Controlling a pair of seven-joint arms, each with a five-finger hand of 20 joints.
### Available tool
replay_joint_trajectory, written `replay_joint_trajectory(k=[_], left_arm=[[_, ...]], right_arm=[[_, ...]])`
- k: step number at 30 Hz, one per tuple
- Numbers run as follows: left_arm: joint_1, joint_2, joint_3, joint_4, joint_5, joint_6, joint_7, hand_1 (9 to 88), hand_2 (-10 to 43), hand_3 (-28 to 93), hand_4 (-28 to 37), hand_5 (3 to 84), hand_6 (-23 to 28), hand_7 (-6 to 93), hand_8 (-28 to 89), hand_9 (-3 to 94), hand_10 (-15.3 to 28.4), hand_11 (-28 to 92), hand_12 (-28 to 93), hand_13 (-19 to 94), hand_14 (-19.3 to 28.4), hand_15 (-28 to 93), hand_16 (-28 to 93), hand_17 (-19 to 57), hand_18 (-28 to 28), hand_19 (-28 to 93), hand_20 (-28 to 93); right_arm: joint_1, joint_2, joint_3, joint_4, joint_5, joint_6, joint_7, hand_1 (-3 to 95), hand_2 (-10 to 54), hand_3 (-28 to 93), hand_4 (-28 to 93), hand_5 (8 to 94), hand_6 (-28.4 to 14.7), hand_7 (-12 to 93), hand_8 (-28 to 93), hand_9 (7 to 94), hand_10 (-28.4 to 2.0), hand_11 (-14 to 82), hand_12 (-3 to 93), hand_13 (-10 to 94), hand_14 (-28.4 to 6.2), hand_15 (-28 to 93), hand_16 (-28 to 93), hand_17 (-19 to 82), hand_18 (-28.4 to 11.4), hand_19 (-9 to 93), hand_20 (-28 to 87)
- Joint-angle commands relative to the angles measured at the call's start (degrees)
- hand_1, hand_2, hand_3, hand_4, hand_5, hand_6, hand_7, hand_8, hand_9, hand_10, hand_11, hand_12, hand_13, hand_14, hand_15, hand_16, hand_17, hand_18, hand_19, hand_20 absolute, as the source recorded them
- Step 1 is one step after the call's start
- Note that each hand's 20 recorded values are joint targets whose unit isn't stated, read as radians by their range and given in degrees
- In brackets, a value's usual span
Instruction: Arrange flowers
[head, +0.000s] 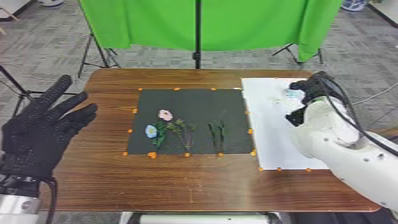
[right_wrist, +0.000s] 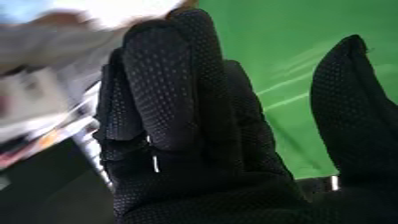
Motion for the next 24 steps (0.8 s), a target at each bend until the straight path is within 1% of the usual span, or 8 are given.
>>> replay_joint_trajectory(k=[1, 3, 10, 15, 17, 20, 22, 24], left_arm=[[-1.1, 0.03, 1.29, 1.31, -1.10, 0.65, -1.79, 20.9, 6.8, 75, -28.3, 26.3, 4.7, 15.7, -11, 24.0, 17.9, 20, 12, 17, 26.8, 48, -7, -10.6, 24.3, 53, 34], [-0.6, -0.31, 0.88, 1.14, -0.76, 0.39, -1.86, 20.9, 6.8, 75, -28.3, 26.2, 4.7, 15.7, -11, 23.9, 17.9, 20, 12, 17, 26.8, 48, -7, -10.6, 24.3, 53, 34], [-1.8, -0.62, 1.45, 1.73, -0.83, -0.42, -3.07, 20.8, 6.7, 75, -28.3, 26.2, 4.7, 15.8, -11, 23.9, 17.9, 20, 12, 17, 26.7, 47, -7, -10.6, 24.3, 53, 34], [-2.3, -1.01, 1.47, 1.68, -0.51, -0.71, -3.90, 20.7, 6.7, 75, -28.3, 26.2, 4.7, 15.7, -11, 23.9, 17.9, 20, 12, 17, 26.7, 47, -7, -10.7, 24.3, 53, 34], [-3.0, -0.97, 1.74, 1.99, -0.38, -1.56, -4.09, 20.8, 6.8, 75, -28.3, 26.2, 4.7, 15.7, -11, 23.9, 17.9, 20, 12, 17, 26.7, 47, -7, -10.7, 24.3, 53, 34], [-3.3, -0.92, 2.06, 2.21, -0.26, -1.69, -4.38, 20.9, 6.8, 75, -28.3, 26.2, 4.7, 15.8, -11, 23.9, 17.9, 20, 12, 17, 26.7, 47, -7, -10.7, 24.3, 53, 34], [-3.7, -1.31, 2.35, 2.32, -0.44, -1.46, -4.89, 20.9, 6.7, 75, -28.3, 26.2, 4.7, 15.8, -11, 23.9, 17.9, 20, 12, 17, 26.6, 47, -7, -10.7, 24.3, 53, 34], [-3.7, -1.80, 2.03, 2.39, -0.11, -2.22, -5.37, 21.0, 6.7, 75, -28.3, 26.2, 4.6, 15.8, -11, 23.9, 17.9, 20, 12, 17, 26.7, 47, -7, -10.7, 24.3, 53, 34]], right_arm=[[-4.6, 4.7, 1.4, 3.5, 1.5, -2.1, 1.4, 30.9, -3.5, 71, -26, 49.3, -5.4, 9, -11, 78.9, -17.0, 23.2, 14.3, 79, -10.2, 63, 14, 37, -25.4, 93, 1], [-4.8, 5.7, 1.4, 4.3, 1.2, -2.9, 1.7, 30.9, -3.7, 71, -26, 48.4, -5.5, 9, -11, 78.6, -17.2, 23.1, 14.3, 79, -10.5, 63, 14, 37, -25.5, 93, 0], [-3.7, 8.2, 0.2, 7.4, 4.3, -6.4, 0.9, 31.6, -5.7, 71, -26, 44.7, -4.7, 9, -10, 77.3, -17.8, 23.2, 14.2, 78, -12.1, 62, 14, 36, -25.8, 91, -4], [-1.8, 9.2, -1.9, 8.6, 8.1, -8.9, -4.0, 33.1, -7.0, 71, -26, 42.0, -1.8, 10, -11, 75.5, -17.5, 23.5, 14.5, 77, -11.4, 63, 15, 35, -24.6, 90, -6], [1.0, 9.6, -6.2, 9.6, 7.8, -8.3, -4.9, 33.5, -7.3, 72, -27, 41.0, -0.3, 11, -11, 74.1, -17.1, 23.7, 14.5, 77, -10.8, 64, 15, 35, -23.9, 90, -6], [1.2, 9.0, -6.6, 9.9, 7.4, -8.3, -4.9, 33.7, -7.9, 72, -27, 40.9, 1.1, 12, -12, 73.7, -16.9, 23.6, 14.4, 76, -10.5, 65, 15, 35, -23.5, 90, -6], [2.2, 9.0, -8.5, 10.0, 6.2, -7.9, -4.6, 33.6, -8.6, 73, -28, 40.9, 1.3, 12, -12, 73.7, -16.8, 23.6, 14.3, 76, -10.4, 65, 15, 35, -23.5, 90, -5], [2.7, 8.9, -9.3, 10.1, 6.2, -8.5, -5.0, 33.6, -9.1, 73, -28, 40.5, 1.1, 12, -12, 73.5, -16.7, 23.4, 14.3, 76, -10.3, 65, 15, 35, -23.4, 89, -5]])
